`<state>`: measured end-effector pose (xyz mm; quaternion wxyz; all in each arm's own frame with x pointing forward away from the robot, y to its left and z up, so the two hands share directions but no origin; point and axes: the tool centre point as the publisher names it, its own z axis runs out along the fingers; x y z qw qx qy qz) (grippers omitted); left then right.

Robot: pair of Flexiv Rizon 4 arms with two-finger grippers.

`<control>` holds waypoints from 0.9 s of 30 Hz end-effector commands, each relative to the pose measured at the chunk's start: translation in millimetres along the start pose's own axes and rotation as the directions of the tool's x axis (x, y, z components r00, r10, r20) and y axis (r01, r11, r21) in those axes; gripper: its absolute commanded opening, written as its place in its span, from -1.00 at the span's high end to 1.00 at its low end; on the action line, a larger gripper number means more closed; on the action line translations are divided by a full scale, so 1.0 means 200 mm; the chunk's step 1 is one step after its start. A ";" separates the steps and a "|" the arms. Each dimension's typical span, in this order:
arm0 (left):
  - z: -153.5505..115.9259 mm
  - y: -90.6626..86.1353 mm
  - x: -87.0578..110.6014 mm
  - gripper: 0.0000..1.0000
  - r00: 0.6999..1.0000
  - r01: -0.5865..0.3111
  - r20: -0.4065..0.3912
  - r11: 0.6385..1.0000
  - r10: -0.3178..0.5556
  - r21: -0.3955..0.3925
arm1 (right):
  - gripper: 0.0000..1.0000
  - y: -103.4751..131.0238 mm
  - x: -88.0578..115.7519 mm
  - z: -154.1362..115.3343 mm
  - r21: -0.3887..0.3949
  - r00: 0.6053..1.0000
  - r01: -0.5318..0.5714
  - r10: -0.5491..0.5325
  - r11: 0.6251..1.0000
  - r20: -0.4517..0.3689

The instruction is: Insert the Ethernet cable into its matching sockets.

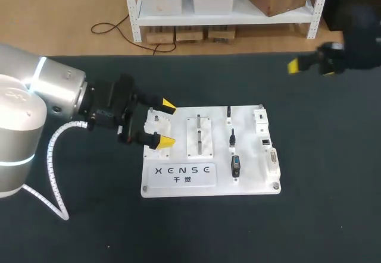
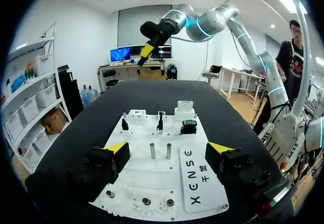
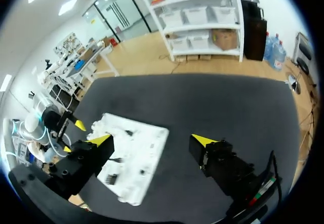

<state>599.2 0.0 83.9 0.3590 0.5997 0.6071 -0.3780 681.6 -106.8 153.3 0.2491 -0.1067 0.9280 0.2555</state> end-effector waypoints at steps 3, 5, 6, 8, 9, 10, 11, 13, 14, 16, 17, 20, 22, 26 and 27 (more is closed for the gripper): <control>0.00 0.00 0.01 -1.00 1.000 -0.002 0.003 1.000 0.002 0.000 | -1.00 0.32 0.03 0.16 0.113 0.992 0.000 0.014 0.994 -0.128; 0.00 0.00 0.01 -1.00 1.000 -0.002 0.003 1.000 0.002 0.000 | -1.00 0.36 0.06 0.21 0.143 0.988 -0.007 0.029 0.990 -0.151; 0.00 0.00 0.01 -1.00 1.000 -0.002 0.003 1.000 0.002 0.000 | -1.00 0.38 0.07 0.23 0.161 0.987 -0.009 0.035 0.987 -0.159; 0.00 0.00 0.01 -1.00 1.000 -0.002 0.003 1.000 0.002 0.000 | -1.00 0.42 0.10 0.28 0.189 0.981 0.018 0.018 0.982 -0.191; 0.00 0.00 0.01 -1.00 1.000 -0.002 0.003 1.000 0.002 0.000 | -1.00 0.44 0.13 0.30 0.201 0.978 0.025 0.017 0.979 -0.206; 0.00 0.00 0.01 -1.00 1.000 -0.002 0.003 1.000 0.002 0.000 | -1.00 0.45 0.15 0.33 0.211 0.975 0.025 0.023 0.977 -0.221; 0.00 0.00 0.01 -1.00 1.000 -0.002 0.003 1.000 0.002 0.000 | -1.00 0.46 0.17 0.35 0.220 0.972 0.019 0.033 0.975 -0.233; 0.00 0.00 0.01 -1.00 1.000 -0.002 0.003 1.000 0.002 0.000 | -1.00 0.47 0.22 0.39 0.256 0.967 0.016 0.051 0.967 -0.250; 0.00 0.00 0.01 -1.00 1.000 -0.002 0.003 1.000 0.002 0.000 | -1.00 0.48 0.25 0.42 0.272 0.964 0.016 0.057 0.962 -0.261; 0.00 0.00 0.01 -1.00 1.000 -0.002 0.003 1.000 0.002 0.000 | -1.00 0.48 0.30 0.46 0.288 0.956 -0.002 0.086 0.958 -0.281; 0.00 0.00 0.01 -1.00 1.000 -0.002 0.003 1.000 0.002 0.000 | -1.00 0.48 0.33 0.48 0.294 0.953 -0.006 0.094 0.956 -0.289; 0.00 0.00 0.01 -1.00 1.000 -0.002 0.003 1.000 0.002 0.000 | -1.00 0.48 0.39 0.53 0.304 0.942 -0.016 0.115 0.953 -0.314; 0.00 0.00 0.01 -1.00 1.000 -0.002 0.003 1.000 0.002 0.000 | -1.00 0.47 0.43 0.57 0.313 0.935 0.001 0.110 0.950 -0.337; 0.00 0.00 0.01 -1.00 1.000 -0.002 0.003 1.000 0.002 0.000 | -1.00 0.45 0.48 0.61 0.332 0.924 -0.001 0.128 0.943 -0.362; 0.00 0.00 0.01 -1.00 1.000 -0.002 0.003 1.000 0.002 0.000 | -1.00 0.44 0.49 0.62 0.336 0.921 -0.001 0.132 0.942 -0.366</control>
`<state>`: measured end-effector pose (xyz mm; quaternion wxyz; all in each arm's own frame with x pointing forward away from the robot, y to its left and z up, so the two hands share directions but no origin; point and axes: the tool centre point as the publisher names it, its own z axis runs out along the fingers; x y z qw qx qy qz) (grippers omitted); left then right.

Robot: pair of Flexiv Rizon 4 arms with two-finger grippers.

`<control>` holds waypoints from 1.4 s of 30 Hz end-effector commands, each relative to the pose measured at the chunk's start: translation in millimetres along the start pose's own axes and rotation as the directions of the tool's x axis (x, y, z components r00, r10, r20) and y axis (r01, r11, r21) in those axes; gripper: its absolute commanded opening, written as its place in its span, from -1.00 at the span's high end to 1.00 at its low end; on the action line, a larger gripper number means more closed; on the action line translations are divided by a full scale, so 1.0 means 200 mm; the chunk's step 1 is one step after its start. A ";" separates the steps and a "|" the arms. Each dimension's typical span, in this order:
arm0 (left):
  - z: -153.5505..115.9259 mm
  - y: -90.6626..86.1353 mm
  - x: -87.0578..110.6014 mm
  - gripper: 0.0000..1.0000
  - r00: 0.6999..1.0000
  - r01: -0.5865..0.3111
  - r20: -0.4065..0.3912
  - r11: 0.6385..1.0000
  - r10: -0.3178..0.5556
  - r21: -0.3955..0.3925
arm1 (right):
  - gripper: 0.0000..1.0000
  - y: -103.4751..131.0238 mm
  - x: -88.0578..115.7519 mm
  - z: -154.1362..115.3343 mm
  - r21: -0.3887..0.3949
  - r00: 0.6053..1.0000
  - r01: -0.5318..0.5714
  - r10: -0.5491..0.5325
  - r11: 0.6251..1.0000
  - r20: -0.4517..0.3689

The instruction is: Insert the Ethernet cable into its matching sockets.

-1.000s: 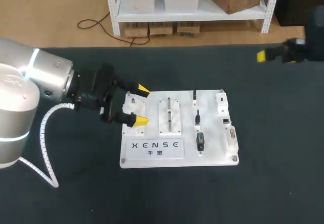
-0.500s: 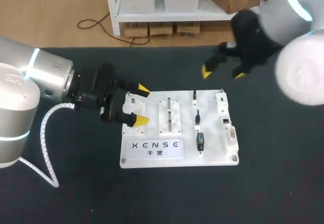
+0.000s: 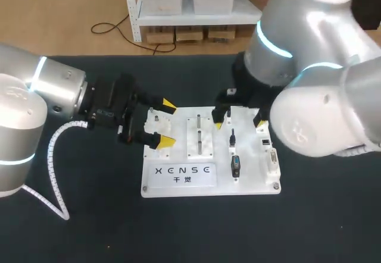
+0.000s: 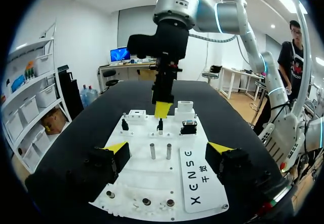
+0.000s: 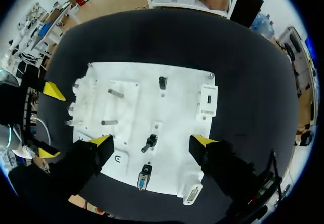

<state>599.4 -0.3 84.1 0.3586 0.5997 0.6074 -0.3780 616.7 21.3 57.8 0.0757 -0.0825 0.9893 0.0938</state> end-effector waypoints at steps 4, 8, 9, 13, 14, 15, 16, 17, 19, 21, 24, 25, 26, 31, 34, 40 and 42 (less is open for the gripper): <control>0.00 0.00 0.01 -1.00 1.000 -0.002 0.003 1.000 0.002 0.000 | -1.00 0.01 0.02 0.10 0.043 0.999 -0.009 0.011 0.999 -0.050; 0.00 0.00 0.01 -1.00 1.000 -0.002 0.003 1.000 0.002 0.000 | -1.00 0.01 0.03 0.12 0.054 0.998 -0.005 0.008 0.999 -0.055; 0.00 0.00 0.01 -1.00 1.000 -0.002 0.003 1.000 0.002 0.000 | -1.00 0.01 0.03 0.12 0.057 0.998 -0.004 0.007 0.998 -0.056; 0.00 0.00 0.01 -1.00 1.000 -0.002 0.003 1.000 0.002 0.000 | -1.00 0.00 0.02 0.14 0.076 0.999 0.007 -0.003 0.997 -0.052; 0.00 0.00 0.01 -1.00 1.000 -0.002 0.003 1.000 0.002 0.000 | -1.00 0.00 0.02 0.15 0.077 0.999 0.007 -0.003 0.997 -0.053; 0.00 0.00 0.01 -1.00 1.000 -0.002 0.003 1.000 0.002 0.000 | -0.98 -0.01 0.02 0.15 0.078 0.999 0.007 -0.003 0.997 -0.053; 0.00 0.00 0.01 -1.00 1.000 -0.002 0.003 1.000 0.002 0.000 | -0.58 -0.01 0.02 0.16 0.082 0.999 0.009 -0.004 0.997 -0.054; 0.00 0.00 0.01 -1.00 1.000 -0.002 0.003 1.000 0.002 0.000 | -0.28 0.00 0.01 0.16 0.084 0.998 0.010 -0.005 0.996 -0.055; 0.00 0.00 0.01 -1.00 1.000 -0.002 0.003 1.000 0.002 0.000 | -0.11 0.00 0.01 0.17 0.085 0.998 0.009 -0.004 0.996 -0.060; 0.00 0.00 0.01 -1.00 1.000 -0.002 0.003 1.000 0.002 0.000 | 0.06 0.00 0.01 0.17 0.087 0.998 0.012 -0.006 0.996 -0.065; 0.00 0.00 0.01 -1.00 1.000 -0.002 0.003 1.000 0.002 0.000 | 0.18 0.00 0.02 0.18 0.089 0.997 0.018 -0.012 0.996 -0.072; 0.00 0.00 0.01 -1.00 1.000 -0.002 0.003 1.000 0.002 0.000 | 0.22 0.00 0.02 0.18 0.089 0.997 0.020 -0.013 0.996 -0.074; 0.00 0.00 0.01 -1.00 1.000 -0.002 0.003 1.000 0.002 0.000 | 0.21 0.00 0.02 0.18 0.090 0.997 0.021 -0.014 0.996 -0.076; 0.00 0.00 0.01 -1.00 1.000 -0.002 0.003 1.000 0.002 0.000 | 0.69 0.00 0.02 0.19 0.089 0.996 0.031 -0.023 0.996 -0.089; 0.00 0.00 0.01 -1.00 1.000 -0.002 0.003 1.000 0.002 0.000 | 1.00 0.00 0.02 0.20 0.088 0.995 0.034 -0.026 0.996 -0.093; 0.00 0.00 0.01 -1.00 1.000 -0.002 0.003 1.000 0.002 0.000 | 1.00 0.00 0.02 0.18 0.083 0.995 0.040 -0.032 0.996 -0.096; 0.00 0.00 0.01 -1.00 1.000 -0.002 0.003 1.000 0.002 0.000 | 1.00 0.01 0.02 0.15 0.076 0.995 0.041 -0.034 0.996 -0.099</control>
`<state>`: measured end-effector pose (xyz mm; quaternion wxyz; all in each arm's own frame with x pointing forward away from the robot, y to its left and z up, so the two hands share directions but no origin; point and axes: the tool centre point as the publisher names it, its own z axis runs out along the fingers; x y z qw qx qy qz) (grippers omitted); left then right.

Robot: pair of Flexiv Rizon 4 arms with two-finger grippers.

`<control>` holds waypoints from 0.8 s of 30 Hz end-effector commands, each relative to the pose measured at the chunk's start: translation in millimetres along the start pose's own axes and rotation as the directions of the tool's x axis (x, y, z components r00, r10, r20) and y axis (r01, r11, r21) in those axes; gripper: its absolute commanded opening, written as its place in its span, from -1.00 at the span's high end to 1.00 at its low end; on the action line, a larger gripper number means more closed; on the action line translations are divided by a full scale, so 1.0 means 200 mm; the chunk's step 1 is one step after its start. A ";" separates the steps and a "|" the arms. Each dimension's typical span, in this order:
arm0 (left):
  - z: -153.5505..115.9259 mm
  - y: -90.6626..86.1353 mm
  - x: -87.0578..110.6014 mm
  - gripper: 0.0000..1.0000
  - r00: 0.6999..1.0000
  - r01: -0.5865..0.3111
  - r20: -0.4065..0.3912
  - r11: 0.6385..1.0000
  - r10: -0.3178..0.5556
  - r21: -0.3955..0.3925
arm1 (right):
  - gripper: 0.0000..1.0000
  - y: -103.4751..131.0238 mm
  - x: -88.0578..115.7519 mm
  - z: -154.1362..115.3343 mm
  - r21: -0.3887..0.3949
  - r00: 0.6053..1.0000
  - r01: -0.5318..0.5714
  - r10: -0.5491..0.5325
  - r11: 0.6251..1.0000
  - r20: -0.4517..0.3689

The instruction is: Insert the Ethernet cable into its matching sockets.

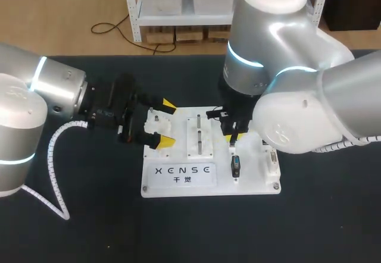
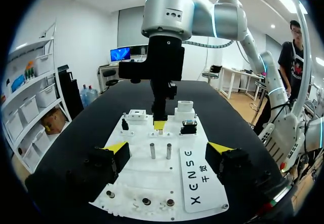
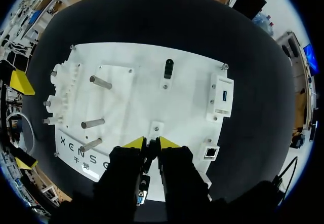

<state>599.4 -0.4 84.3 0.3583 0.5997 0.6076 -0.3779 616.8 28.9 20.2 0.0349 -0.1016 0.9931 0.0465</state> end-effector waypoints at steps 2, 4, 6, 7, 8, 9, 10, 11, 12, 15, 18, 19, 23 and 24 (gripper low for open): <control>0.00 0.00 0.01 -1.00 1.000 -0.003 0.004 1.000 0.003 0.000 | 1.00 0.00 0.00 -0.08 -0.016 1.000 0.001 -0.001 1.000 -0.003; 0.00 0.00 0.01 -1.00 1.000 -0.003 0.004 1.000 0.003 0.000 | 1.00 0.00 0.00 -0.12 -0.022 1.000 0.001 -0.001 1.000 0.002; 0.00 0.00 0.01 -1.00 1.000 -0.003 0.004 1.000 0.003 0.000 | 1.00 -0.01 0.00 -0.14 -0.020 1.000 0.002 -0.002 1.000 0.004; 0.00 0.00 0.01 -1.00 1.000 -0.003 0.004 1.000 0.003 0.000 | 1.00 -0.03 0.01 -0.15 -0.023 1.000 -0.012 0.012 1.000 -0.003; 0.00 0.00 0.01 -1.00 1.000 -0.003 0.004 1.000 0.003 0.000 | 1.00 -0.04 0.02 -0.16 -0.021 1.000 -0.015 0.015 1.000 -0.005; 0.00 0.00 0.01 -1.00 1.000 -0.003 0.004 1.000 0.003 0.000 | 1.00 -0.05 0.02 -0.16 -0.016 1.000 -0.017 0.017 1.000 -0.005; 0.00 0.00 0.01 -1.00 1.000 -0.003 0.004 1.000 0.003 0.000 | 1.00 -0.07 0.03 -0.17 -0.011 1.000 -0.020 0.020 1.000 -0.006; 0.00 0.00 0.01 -1.00 1.000 -0.003 0.004 1.000 0.003 0.000 | 1.00 -0.09 0.04 -0.17 -0.006 1.000 -0.028 0.028 1.000 -0.007; 0.00 0.00 0.01 -1.00 1.000 -0.003 0.004 1.000 0.003 0.000 | 1.00 -0.11 0.04 -0.18 -0.002 0.999 -0.034 0.034 0.999 -0.009; 0.00 0.00 0.01 -1.00 1.000 -0.003 0.004 1.000 0.003 0.000 | 1.00 -0.17 0.06 -0.19 0.009 0.998 -0.054 0.054 0.998 -0.009; 0.00 0.00 0.01 -1.00 1.000 -0.003 0.004 1.000 0.003 0.000 | 1.00 -0.23 0.08 -0.20 0.027 0.997 -0.072 0.072 0.997 -0.003; 0.00 0.00 0.01 -1.00 1.000 -0.003 0.004 1.000 0.003 0.000 | 1.00 -0.25 0.08 -0.20 0.029 0.997 -0.081 0.082 0.996 -0.002; 0.00 0.00 0.01 -1.00 1.000 -0.003 0.004 1.000 0.003 0.000 | 1.00 -0.30 0.09 -0.18 0.038 0.996 -0.093 0.093 0.995 0.000; 0.00 0.00 0.01 -1.00 1.000 -0.003 0.004 1.000 0.003 0.000 | 1.00 -0.31 0.09 -0.18 0.039 0.995 -0.097 0.097 0.995 0.001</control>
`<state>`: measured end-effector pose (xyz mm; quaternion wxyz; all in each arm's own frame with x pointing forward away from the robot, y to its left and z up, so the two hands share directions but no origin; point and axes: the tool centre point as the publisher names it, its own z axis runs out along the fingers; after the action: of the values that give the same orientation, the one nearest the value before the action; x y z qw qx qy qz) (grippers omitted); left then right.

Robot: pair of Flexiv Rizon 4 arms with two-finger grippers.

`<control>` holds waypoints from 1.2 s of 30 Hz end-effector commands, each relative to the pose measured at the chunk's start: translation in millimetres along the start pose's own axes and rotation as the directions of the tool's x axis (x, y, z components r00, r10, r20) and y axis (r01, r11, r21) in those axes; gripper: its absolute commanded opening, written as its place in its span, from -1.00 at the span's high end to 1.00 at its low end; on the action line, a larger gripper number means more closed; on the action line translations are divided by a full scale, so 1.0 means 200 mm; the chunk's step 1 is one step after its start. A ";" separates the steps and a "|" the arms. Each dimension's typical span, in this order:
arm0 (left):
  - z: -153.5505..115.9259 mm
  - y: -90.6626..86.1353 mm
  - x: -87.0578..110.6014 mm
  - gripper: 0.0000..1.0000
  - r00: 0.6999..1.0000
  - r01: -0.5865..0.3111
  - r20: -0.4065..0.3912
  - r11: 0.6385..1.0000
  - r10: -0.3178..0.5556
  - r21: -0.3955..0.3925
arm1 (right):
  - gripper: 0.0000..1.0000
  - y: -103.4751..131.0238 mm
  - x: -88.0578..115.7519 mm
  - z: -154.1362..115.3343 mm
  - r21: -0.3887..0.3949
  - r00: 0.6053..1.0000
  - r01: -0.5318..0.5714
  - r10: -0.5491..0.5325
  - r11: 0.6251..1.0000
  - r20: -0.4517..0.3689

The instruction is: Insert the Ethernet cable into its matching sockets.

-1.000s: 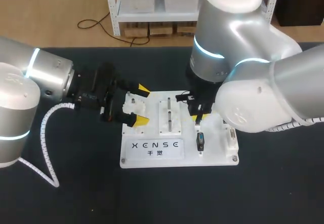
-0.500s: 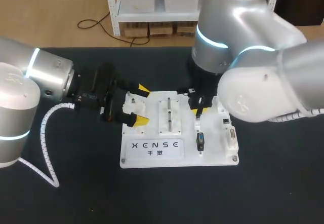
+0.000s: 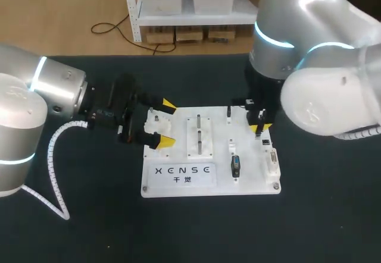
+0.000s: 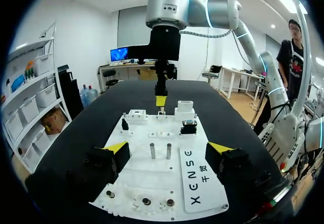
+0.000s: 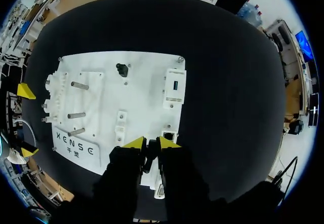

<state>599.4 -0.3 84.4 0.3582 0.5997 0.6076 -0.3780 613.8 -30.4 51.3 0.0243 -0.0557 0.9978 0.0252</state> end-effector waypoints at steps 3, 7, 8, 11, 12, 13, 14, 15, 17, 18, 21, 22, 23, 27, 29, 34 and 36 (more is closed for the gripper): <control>0.00 0.00 0.01 -1.00 1.000 -0.003 0.004 1.000 0.003 0.000 | 1.00 -0.05 0.02 0.01 -0.006 1.000 -0.010 0.010 1.000 0.024; 0.00 0.00 0.01 -1.00 1.000 -0.003 0.004 1.000 0.003 0.000 | 1.00 -0.07 0.01 0.03 -0.002 1.000 -0.008 0.008 1.000 0.027; 0.00 0.00 0.01 -1.00 1.000 -0.003 0.004 1.000 0.003 0.000 | 1.00 -0.07 0.01 0.04 -0.001 1.000 -0.008 0.008 1.000 0.027; 0.00 0.00 0.01 -1.00 1.000 -0.003 0.004 1.000 0.003 0.000 | 1.00 -0.08 0.01 0.05 0.000 1.000 -0.006 0.006 1.000 0.026; 0.00 0.00 0.01 -1.00 1.000 -0.003 0.004 1.000 0.003 0.000 | 1.00 -0.08 0.00 0.05 0.001 1.000 -0.006 0.006 1.000 0.025; 0.00 0.00 0.01 -1.00 1.000 -0.003 0.004 1.000 0.003 0.000 | 1.00 -0.09 0.00 0.05 0.001 1.000 -0.006 0.006 1.000 0.024; 0.00 0.00 0.01 -1.00 1.000 -0.003 0.004 1.000 0.003 0.000 | 1.00 -0.09 0.00 0.05 0.002 1.000 -0.005 0.005 1.000 0.023; 0.00 0.00 0.01 -1.00 1.000 -0.003 0.004 1.000 0.003 0.000 | 1.00 -0.09 0.00 0.05 0.003 1.000 -0.005 0.005 1.000 0.022; 0.00 0.00 0.01 -1.00 1.000 -0.003 0.004 1.000 0.003 0.000 | 1.00 -0.10 0.00 0.06 0.004 1.000 -0.004 0.004 1.000 0.019; 0.00 0.00 0.01 -1.00 1.000 -0.003 0.004 1.000 0.003 0.000 | 1.00 -0.10 0.00 0.06 0.004 1.000 -0.004 0.003 1.000 0.018; 0.00 0.00 0.01 -1.00 1.000 -0.003 0.004 1.000 0.003 0.000 | 1.00 -0.10 -0.01 0.07 0.003 1.000 -0.001 0.001 1.000 0.015; 0.00 0.00 0.01 -1.00 1.000 -0.003 0.004 1.000 0.003 0.000 | 1.00 -0.10 -0.01 0.07 0.003 1.000 -0.001 0.001 1.000 0.014; 0.00 0.00 0.01 -1.00 1.000 -0.003 0.004 1.000 0.003 0.000 | 1.00 -0.10 -0.01 0.07 0.003 1.000 0.000 0.000 1.000 0.013; 0.00 0.00 0.01 -1.00 1.000 -0.003 0.004 1.000 0.003 0.000 | 1.00 -0.10 -0.02 0.09 0.001 1.000 0.003 -0.003 1.000 0.008; 0.00 0.00 0.01 -1.00 1.000 -0.003 0.004 1.000 0.003 0.000 | 1.00 -0.10 -0.02 0.09 0.001 1.000 0.004 -0.004 1.000 0.006; 0.00 0.00 0.01 -1.00 1.000 -0.003 0.004 1.000 0.003 0.000 | 1.00 -0.10 -0.01 0.10 -0.001 1.000 0.006 -0.006 1.000 0.003; 0.00 0.00 0.01 -1.00 1.000 -0.003 0.004 1.000 0.003 0.000 | 1.00 -0.10 -0.01 0.10 -0.002 1.000 0.008 -0.008 1.000 0.002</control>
<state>599.4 -0.3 84.4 0.3582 0.5997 0.6075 -0.3780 618.7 -49.3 32.4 0.0270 -0.0590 0.9976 0.0257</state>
